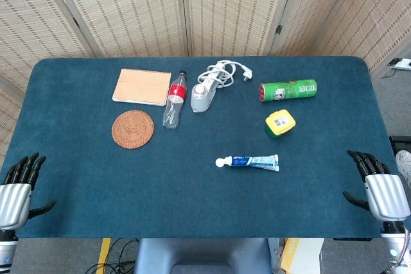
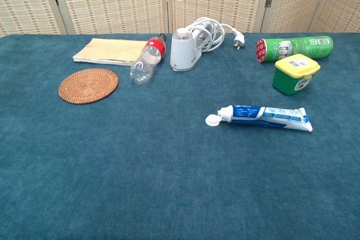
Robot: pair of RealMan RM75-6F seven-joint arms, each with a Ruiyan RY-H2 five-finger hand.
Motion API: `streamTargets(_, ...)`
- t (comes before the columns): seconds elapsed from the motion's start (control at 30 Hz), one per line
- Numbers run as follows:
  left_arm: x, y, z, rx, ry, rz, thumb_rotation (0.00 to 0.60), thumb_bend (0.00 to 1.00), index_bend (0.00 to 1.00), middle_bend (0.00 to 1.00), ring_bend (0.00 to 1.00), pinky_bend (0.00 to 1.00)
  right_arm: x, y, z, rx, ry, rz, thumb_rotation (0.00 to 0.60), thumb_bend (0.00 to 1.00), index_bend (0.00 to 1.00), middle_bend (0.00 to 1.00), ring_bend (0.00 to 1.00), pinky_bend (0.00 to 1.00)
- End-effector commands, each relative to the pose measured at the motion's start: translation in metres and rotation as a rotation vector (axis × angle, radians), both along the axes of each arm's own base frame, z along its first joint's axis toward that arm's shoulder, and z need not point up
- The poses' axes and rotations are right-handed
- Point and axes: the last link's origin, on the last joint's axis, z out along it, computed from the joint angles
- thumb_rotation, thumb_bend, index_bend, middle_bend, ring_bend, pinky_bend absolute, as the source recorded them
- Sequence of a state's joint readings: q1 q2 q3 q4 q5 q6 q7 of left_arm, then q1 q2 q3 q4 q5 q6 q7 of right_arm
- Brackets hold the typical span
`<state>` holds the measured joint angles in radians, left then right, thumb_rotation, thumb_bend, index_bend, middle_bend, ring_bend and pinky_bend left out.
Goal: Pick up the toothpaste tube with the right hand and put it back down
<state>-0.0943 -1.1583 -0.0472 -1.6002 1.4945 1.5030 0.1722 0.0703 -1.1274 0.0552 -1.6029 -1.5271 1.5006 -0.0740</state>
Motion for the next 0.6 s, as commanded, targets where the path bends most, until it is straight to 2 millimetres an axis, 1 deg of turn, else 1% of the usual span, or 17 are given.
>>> streamTargets(0.03,0.0,0.001,-0.001,0.014,0.018,-0.014,0.6,0.14,0.08,0.06,0.06,0.15,0.001,0.0,0.0,0.001,-0.003,0.003,0.6,0.1,0.13,0.21,0.16,0.3)
streamTargets(0.23,-0.001,0.001,-0.002,-0.002,0.023,-0.002,0.6,0.14,0.08,0.06,0.06,0.15,0.001,0.0,-0.001,0.012,-0.01,0.005,0.6,0.1,0.13,0.21,0.16,0.3)
streamTargets(0.3,-0.001,0.0,-0.002,0.0,0.021,0.0,0.6,0.14,0.08,0.06,0.06,0.15,0.002,0.0,-0.001,0.019,-0.009,0.01,0.6,0.15,0.13,0.21,0.16,0.3)
streamTargets(0.37,-0.001,0.0,-0.002,0.001,0.018,0.0,0.6,0.14,0.08,0.06,0.06,0.15,0.004,-0.002,-0.001,0.025,-0.012,0.018,0.6,0.23,0.13,0.22,0.16,0.3)
streamTargets(0.43,-0.001,0.0,-0.002,-0.002,0.014,0.001,0.6,0.14,0.08,0.06,0.06,0.15,0.006,-0.005,-0.004,0.038,-0.016,0.023,0.6,0.27,0.13,0.25,0.16,0.3)
streamTargets(0.5,-0.001,-0.001,-0.003,-0.009,0.016,0.002,0.6,0.14,0.08,0.06,0.06,0.15,0.009,-0.011,-0.008,0.061,-0.014,0.032,0.6,0.27,0.13,0.26,0.16,0.3)
streamTargets(0.6,0.0,-0.001,-0.003,-0.01,0.014,0.001,0.6,0.14,0.08,0.06,0.06,0.15,0.016,-0.022,-0.016,0.094,-0.016,0.047,0.6,0.22,0.13,0.26,0.17,0.3)
